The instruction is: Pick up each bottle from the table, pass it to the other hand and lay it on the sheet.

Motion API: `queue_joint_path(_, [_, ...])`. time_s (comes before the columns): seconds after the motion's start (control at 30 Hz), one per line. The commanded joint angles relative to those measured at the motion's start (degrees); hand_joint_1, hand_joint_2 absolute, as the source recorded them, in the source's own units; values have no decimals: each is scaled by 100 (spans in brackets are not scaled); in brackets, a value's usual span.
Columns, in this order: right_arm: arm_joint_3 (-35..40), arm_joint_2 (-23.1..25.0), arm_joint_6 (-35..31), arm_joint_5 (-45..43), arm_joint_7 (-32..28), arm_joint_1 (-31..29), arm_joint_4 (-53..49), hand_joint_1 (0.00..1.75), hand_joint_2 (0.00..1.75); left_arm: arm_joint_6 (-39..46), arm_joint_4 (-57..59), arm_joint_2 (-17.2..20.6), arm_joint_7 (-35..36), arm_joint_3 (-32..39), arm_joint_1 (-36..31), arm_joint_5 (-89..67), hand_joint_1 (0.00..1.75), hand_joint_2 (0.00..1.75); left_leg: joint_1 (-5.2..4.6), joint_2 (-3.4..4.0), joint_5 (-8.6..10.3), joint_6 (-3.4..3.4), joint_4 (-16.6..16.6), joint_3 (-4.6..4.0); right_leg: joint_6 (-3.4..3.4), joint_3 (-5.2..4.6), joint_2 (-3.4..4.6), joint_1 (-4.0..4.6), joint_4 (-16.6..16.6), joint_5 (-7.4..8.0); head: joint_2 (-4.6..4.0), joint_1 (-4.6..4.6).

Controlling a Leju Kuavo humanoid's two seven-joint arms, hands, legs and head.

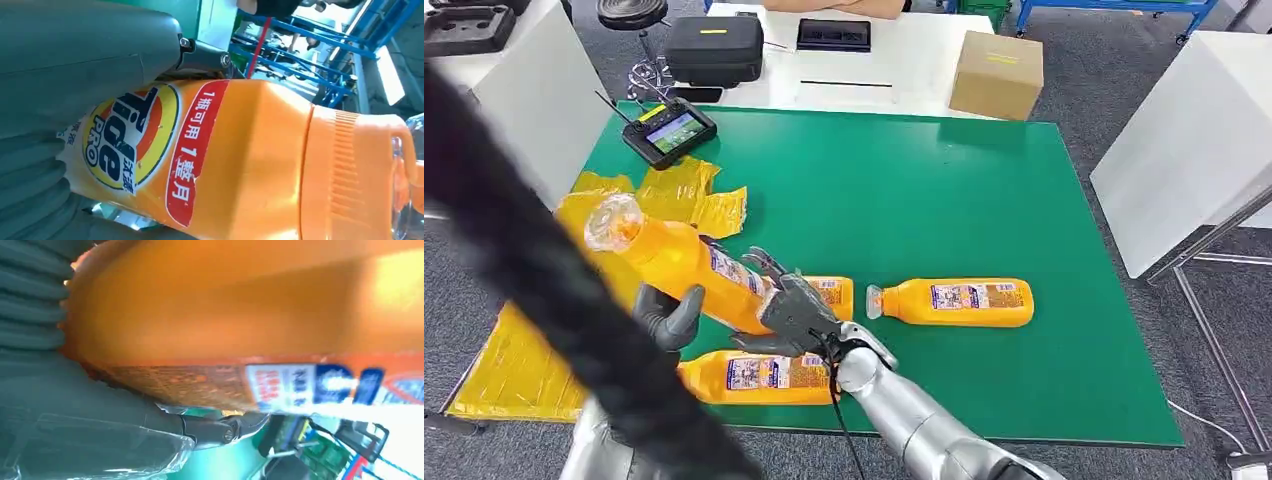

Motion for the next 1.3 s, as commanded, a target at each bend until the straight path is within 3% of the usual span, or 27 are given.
queue_joint_path(0.03, [-840, -478, 111, 172, 95, 568, -1866, 0, 0, 68, -193, 174, -136, 224, 136, -256, 175, 175, 5, -3, 0, -23, -5, 6, -10, 9, -7, 3, -6, -2, 0, 0])
queue_joint_path(0.27, [-1217, -1036, 38, 464, 203, 1761, -3801, 0, 0, 667, -482, 855, -296, 1242, 74, -1910, 175, 175, 12, -8, -2, -38, -13, 21, -19, 25, -14, 10, -18, -4, 0, -2])
queue_joint_path(0.4, [-1339, -1050, 26, 515, 196, 1952, -3970, 0, 0, 886, -515, 925, -280, 1433, 106, -2452, 175, 175, 9, -2, -2, -26, -5, 7, -13, 7, -5, 7, -8, -3, 0, -2])
queue_joint_path(0.43, [-1407, -1081, 14, 539, 180, 2085, -4087, 0, 0, 1216, -465, 1088, -298, 1530, 103, -2924, 175, 175, 10, 0, -4, -38, -9, 16, -19, 16, -6, 7, -10, -5, 0, -2])
queue_joint_path(0.5, [-1430, -1177, 19, 566, 166, 2201, -4172, 0, 0, 1111, -142, 1457, -337, 1734, -17, -2825, 175, 175, 9, -9, -1, -27, -8, 10, -14, 5, -13, 6, -9, -5, 0, 0])
queue_joint_path(0.6, [-1438, -1181, 29, 572, 148, 2188, -4141, 0, 0, 1119, -15, 1573, -379, 1786, -79, -2899, 175, 175, 12, -2, -1, -32, -9, 11, -20, -2, -4, 9, -11, -3, 0, 0])
queue_joint_path(0.7, [-1379, -1237, 37, 487, 111, 2162, -4101, 0, 0, 1593, 284, 1929, -491, 1895, -453, -3394, 175, 175, 8, 6, -1, -38, -11, 12, -22, -2, -5, 4, -7, -6, 0, -2])
queue_joint_path(0.8, [-1271, -1273, 9, 397, 121, 2148, -4078, 0, 0, 1842, 544, 2035, -419, 1877, -949, -3979, 175, 175, 15, -27, 5, -35, -3, -1, -21, -15, -35, 11, -5, -7, 0, 0])
queue_joint_path(0.9, [-1204, -1260, -24, 298, 135, 2122, -3919, 0, 0, 2605, 1225, 2369, -254, 1482, -1503, -5387, 175, 175, 15, -29, 9, -37, -8, 1, -24, -54, -34, 9, -8, -4, 0, 2])
queue_joint_path(1.1, [-1198, -1255, -31, 281, 125, 2101, -3879, 0, 0, 2662, 1349, 2356, -345, 1473, -1515, -5428, 175, 175, 9, -4, 9, -37, -7, 4, -13, 1, -8, 3, 2, -3, 0, 0])
queue_joint_path(1.3, [-1135, -1242, -60, 213, 113, 2082, -3804, 0, 0, 4032, 2438, 2573, -206, 770, -1881, -7289, 175, 175, 7, -15, 15, -42, -10, 3, -16, -2, -20, 0, 1, -3, 0, 0])
